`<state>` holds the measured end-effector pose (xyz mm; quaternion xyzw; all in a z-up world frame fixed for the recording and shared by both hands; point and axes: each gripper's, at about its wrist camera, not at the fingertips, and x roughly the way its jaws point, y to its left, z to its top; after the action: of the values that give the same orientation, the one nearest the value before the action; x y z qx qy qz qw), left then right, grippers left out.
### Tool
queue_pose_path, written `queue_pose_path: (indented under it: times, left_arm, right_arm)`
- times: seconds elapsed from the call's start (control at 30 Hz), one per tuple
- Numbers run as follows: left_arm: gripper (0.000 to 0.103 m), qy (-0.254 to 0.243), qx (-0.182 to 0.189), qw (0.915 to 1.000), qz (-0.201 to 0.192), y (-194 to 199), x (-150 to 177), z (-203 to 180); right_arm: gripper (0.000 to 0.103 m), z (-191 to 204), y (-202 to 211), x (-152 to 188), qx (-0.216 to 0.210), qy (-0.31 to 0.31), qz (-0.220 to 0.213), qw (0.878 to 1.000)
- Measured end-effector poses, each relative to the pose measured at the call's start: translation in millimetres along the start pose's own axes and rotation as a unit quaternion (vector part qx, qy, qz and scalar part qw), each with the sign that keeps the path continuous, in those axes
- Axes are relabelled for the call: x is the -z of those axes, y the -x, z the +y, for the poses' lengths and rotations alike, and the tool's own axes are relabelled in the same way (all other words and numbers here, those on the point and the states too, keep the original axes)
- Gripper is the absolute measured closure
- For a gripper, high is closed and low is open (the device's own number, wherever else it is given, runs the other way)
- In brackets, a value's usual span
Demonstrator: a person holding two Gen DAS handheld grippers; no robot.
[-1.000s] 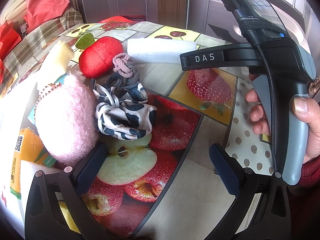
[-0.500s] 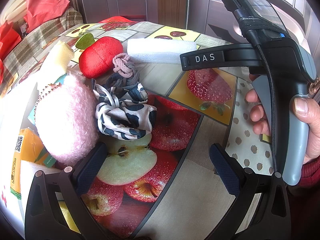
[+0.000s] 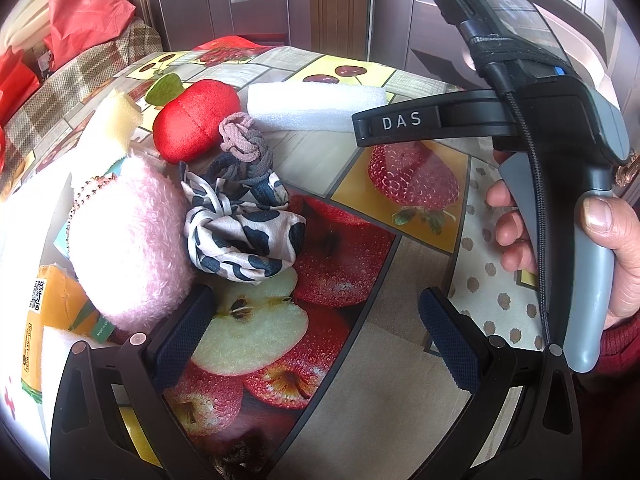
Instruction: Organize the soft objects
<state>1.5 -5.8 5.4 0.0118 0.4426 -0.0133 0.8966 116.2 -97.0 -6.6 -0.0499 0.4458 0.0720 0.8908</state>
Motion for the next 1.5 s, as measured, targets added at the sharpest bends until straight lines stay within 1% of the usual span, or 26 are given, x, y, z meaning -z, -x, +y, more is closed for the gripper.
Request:
queue_pose_path:
  times: [0.1, 0.2, 0.27, 0.33, 0.4, 0.5, 0.57, 0.63, 0.73, 0.77, 0.83, 0.87, 0.9, 0.93, 0.97, 1.0, 1.03, 1.07, 1.13, 1.2, 1.27, 1.3, 1.33, 1.37, 1.47, 1.5]
  left_arm:
    - [0.001, 0.016, 0.02, 0.9989, -0.04, 25, 0, -1]
    - [0.001, 0.039, 0.038, 0.994, -0.095, 63, -1, 5]
    - [0.0, 0.063, 0.038, 0.988, -0.136, 96, 2, 18]
    - [0.0, 0.099, 0.034, 0.9794, -0.173, 127, 11, 38]
    - [0.0, 0.131, 0.028, 0.9715, -0.195, 150, 26, 60]
    - [0.0, 0.158, 0.0, 0.969, -0.19, 162, 52, 81]
    - [0.0, 0.161, 0.005, 0.9714, -0.175, 158, 70, 83]
    - [0.0, 0.157, 0.018, 0.9767, -0.146, 146, 84, 76]
    - [0.0, 0.122, 0.035, 0.9874, -0.095, 126, 102, 51]
    - [0.0, 0.112, 0.035, 0.9901, -0.078, 121, 106, 43]
    - [0.0, 0.102, 0.04, 0.9924, -0.056, 111, 109, 32]
    - [0.0, 0.101, 0.047, 0.9925, -0.05, 109, 111, 30]
    - [0.0, 0.102, 0.051, 0.9924, -0.046, 107, 112, 29]
    - [0.0, 0.104, 0.052, 0.9923, -0.041, 104, 112, 28]
    - [0.001, 0.108, 0.052, 0.9922, -0.036, 102, 112, 29]
    - [0.002, 0.112, 0.05, 0.992, -0.03, 98, 111, 30]
    - [0.006, 0.117, 0.049, 0.9917, -0.023, 95, 110, 33]
    - [0.007, 0.119, 0.057, 0.9912, -0.01, 92, 109, 33]
    - [0.007, 0.118, 0.058, 0.9913, -0.004, 87, 107, 32]
    - [0.008, 0.112, 0.058, 0.992, 0.002, 82, 104, 31]
    - [0.015, 0.107, 0.056, 0.9927, 0.005, 79, 100, 30]
    - [0.02, 0.105, 0.054, 0.993, 0.006, 78, 99, 30]
    - [0.024, 0.104, 0.054, 0.9931, 0.007, 78, 97, 31]
    - [0.024, 0.104, 0.056, 0.993, 0.009, 77, 95, 32]
    - [0.024, 0.098, 0.05, 0.9938, 0.014, 74, 91, 31]
    - [0.024, 0.094, 0.047, 0.9943, 0.016, 73, 90, 30]
  right_arm:
    - [0.0, 0, 0, 0, 0.001, 0.0, 0.0, 1.0]
    - [0.0, 0, 0, 0, 0.0, 0.0, 0.0, 1.0]
    - [0.0, 0, 0, 0, 0.001, 0.001, 0.0, 1.0]
    - [0.0, 0, 0, 0, 0.0, 0.0, 0.0, 1.0]
    - [0.0, 0, 0, 0, 0.001, 0.001, 0.0, 1.0]
    - [0.0, 1, -3, 1, 0.003, 0.002, 0.0, 1.0]
    - [0.0, 1, -3, 1, 0.003, 0.002, 0.0, 1.0]
    - [0.0, 1, -3, 1, 0.002, 0.002, 0.0, 1.0]
    - [0.0, 0, -1, 0, -0.004, 0.004, -0.002, 1.0]
    - [0.0, 0, 0, 1, -0.012, 0.014, -0.004, 1.0]
    - [0.0, 2, 6, 3, -0.049, 0.036, -0.013, 0.998]
    - [0.0, 0, 11, 5, -0.088, 0.041, -0.022, 0.995]
    - [0.0, -4, 19, 7, -0.149, 0.042, -0.04, 0.987]
    - [0.0, -8, 27, 9, -0.209, 0.045, -0.062, 0.975]
    - [0.0, -12, 36, 11, -0.264, 0.053, -0.084, 0.959]
    - [0.0, -13, 46, 13, -0.303, 0.068, -0.104, 0.945]
    - [0.0, -12, 55, 15, -0.321, 0.089, -0.122, 0.935]
    - [0.0, -8, 62, 17, -0.324, 0.112, -0.135, 0.929]
    - [0.0, 4, 72, 21, -0.336, 0.168, -0.137, 0.917]
    - [0.0, 16, 76, 27, -0.366, 0.219, -0.126, 0.896]
    - [0.0, 30, 80, 36, -0.388, 0.26, -0.113, 0.877]
    - [0.0, 36, 79, 40, -0.392, 0.276, -0.108, 0.871]
    - [0.0, 44, 79, 43, -0.39, 0.294, -0.105, 0.866]
    - [0.001, 53, 79, 46, -0.386, 0.314, -0.102, 0.862]
    - [0.012, 76, 78, 54, -0.363, 0.364, -0.097, 0.852]
    - [0.018, 82, 76, 55, -0.36, 0.376, -0.093, 0.849]
